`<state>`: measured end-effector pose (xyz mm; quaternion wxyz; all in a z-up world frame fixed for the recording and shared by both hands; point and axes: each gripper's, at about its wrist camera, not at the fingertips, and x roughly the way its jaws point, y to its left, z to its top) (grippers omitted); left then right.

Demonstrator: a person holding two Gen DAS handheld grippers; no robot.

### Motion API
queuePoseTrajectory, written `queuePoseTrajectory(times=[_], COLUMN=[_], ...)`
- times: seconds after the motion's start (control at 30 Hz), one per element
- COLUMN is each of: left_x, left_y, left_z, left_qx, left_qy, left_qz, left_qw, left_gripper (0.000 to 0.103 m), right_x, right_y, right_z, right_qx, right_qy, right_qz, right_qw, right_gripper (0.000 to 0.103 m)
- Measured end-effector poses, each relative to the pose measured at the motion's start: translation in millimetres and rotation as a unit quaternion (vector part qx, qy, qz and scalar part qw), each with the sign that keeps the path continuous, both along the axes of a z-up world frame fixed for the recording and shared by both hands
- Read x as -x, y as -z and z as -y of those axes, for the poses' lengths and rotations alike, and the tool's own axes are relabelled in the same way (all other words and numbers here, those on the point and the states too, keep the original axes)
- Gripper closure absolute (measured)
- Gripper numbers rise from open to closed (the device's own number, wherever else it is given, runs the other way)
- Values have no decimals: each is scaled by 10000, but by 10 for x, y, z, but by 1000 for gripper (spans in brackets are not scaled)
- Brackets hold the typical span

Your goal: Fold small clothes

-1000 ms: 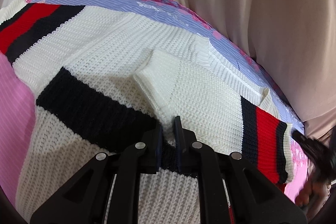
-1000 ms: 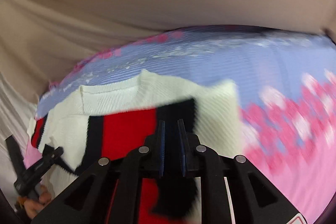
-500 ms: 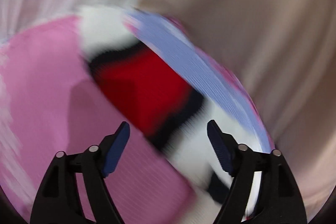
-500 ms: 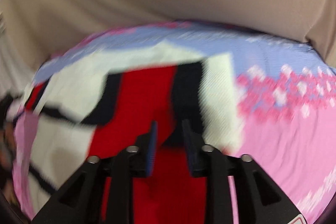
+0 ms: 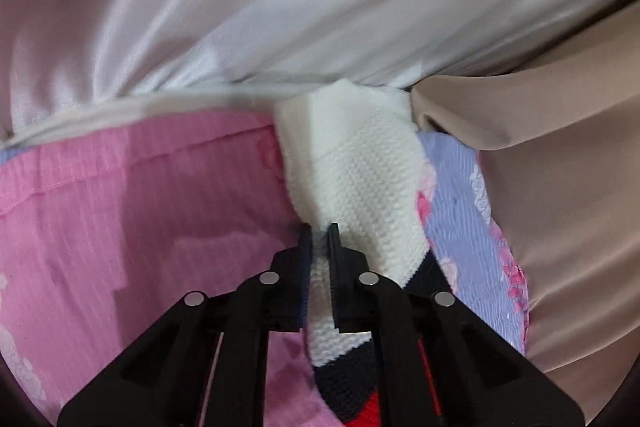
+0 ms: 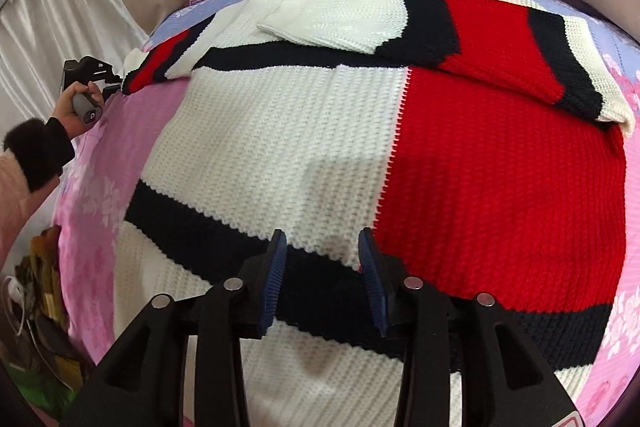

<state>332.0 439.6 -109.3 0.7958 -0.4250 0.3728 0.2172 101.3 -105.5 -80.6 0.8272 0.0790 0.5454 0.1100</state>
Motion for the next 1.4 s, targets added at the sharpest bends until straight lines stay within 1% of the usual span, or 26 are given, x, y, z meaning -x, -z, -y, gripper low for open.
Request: queuePoseTrajectory(times=[0.1,0.13,0.2,0.27,0.3,0.33,0.43,0.47,0.5,0.53,0.57,0.6,0.63,0.67,0.7,0.73,0.77,0.83,0.9,1.0,1.1,1.17,1.2,1.23,1.27,1.4], left_x=[3,36,76,189,240,320,510,568,604,646,685,741,883,955,1051,1114,1179,1220,1189,1128,1023,990,980,954,931,969], left_y=[-457,-691,-1095,-1525,-1644,-1775,-1794,-1693,-1568,-1379,-1093,-913,-703,-585,-476,-439,-421,-380,-300,-150,-73,-51,-47,-96,-126,-234], left_z=[355,594,1146,1926,2223,2695,3681,4013,4239,4475,4700,4781,4826,4841,4751,4658,4471,4154,3720,3232,3036,2928,2853,2843,2829,2927], left_qx=[-623,-788,-1063,-1288,-1310,-1216,-792,-694,-634,-527,-382,-321,-205,-80,80,173,253,313,522,935,1128,1308,1348,1415,1460,1603], left_qy=[500,825,1477,2324,2619,3087,3968,4187,4289,4381,4433,4379,4267,4215,4092,3975,3749,3269,2641,1943,1694,1553,1514,1488,1476,1456], left_qz=[492,797,1186,1688,1829,2008,2111,2016,1880,1670,1307,1078,859,774,726,732,712,660,547,440,375,506,567,668,698,835], left_qw=[9956,9903,9761,9492,9385,9217,8898,8828,8813,8817,8860,8920,9001,9035,9095,9145,9240,9422,9615,9755,9783,9779,9776,9764,9757,9727], left_gripper=[99,100,100,100,100,100,99,97,93,87,67,60,60,60,60,60,58,56,54,54,56,61,65,77,80,78], right_x=[-14,-60,-109,-146,-162,-180,-158,-141,-119,-103,-82,-70,-64,-61,-67,-85,-119,-273,-521,-902,-1152,-1230,-1280,-1318,-1337,-1229], right_y=[-17,-16,-33,-79,-105,-130,-236,-251,-254,-247,-229,-208,-195,-191,-209,-237,-264,-316,-319,-149,99,138,120,87,42,-491], right_z=[36,72,152,305,383,450,772,881,1013,1113,1244,1355,1437,1537,1626,1697,1760,1870,1884,1883,1861,1778,1731,1724,1752,1965], right_qx=[-28,-75,-194,-341,-391,-410,-399,-368,-336,-320,-291,-230,-179,-143,-156,-233,-382,-726,-772,-748,-1167,-1237,-1251,-1416,-1569,-1817], right_qy=[116,160,284,475,572,666,984,1084,1202,1290,1392,1477,1528,1580,1612,1622,1633,1652,1596,1622,1834,1850,1781,1713,1742,1866], right_qz=[40,57,83,144,189,238,450,498,529,540,551,544,523,513,536,583,630,720,762,579,299,337,335,307,383,1130], right_qw=[9999,9998,9994,9982,9974,9967,9933,9922,9908,9896,9883,9873,9867,9860,9853,9848,9838,9810,9812,9822,9756,9743,9755,9745,9714,9589], right_gripper=[61,61,61,61,61,61,60,59,57,55,55,54,54,54,54,52,49,37,34,33,35,56,83,92,92,93])
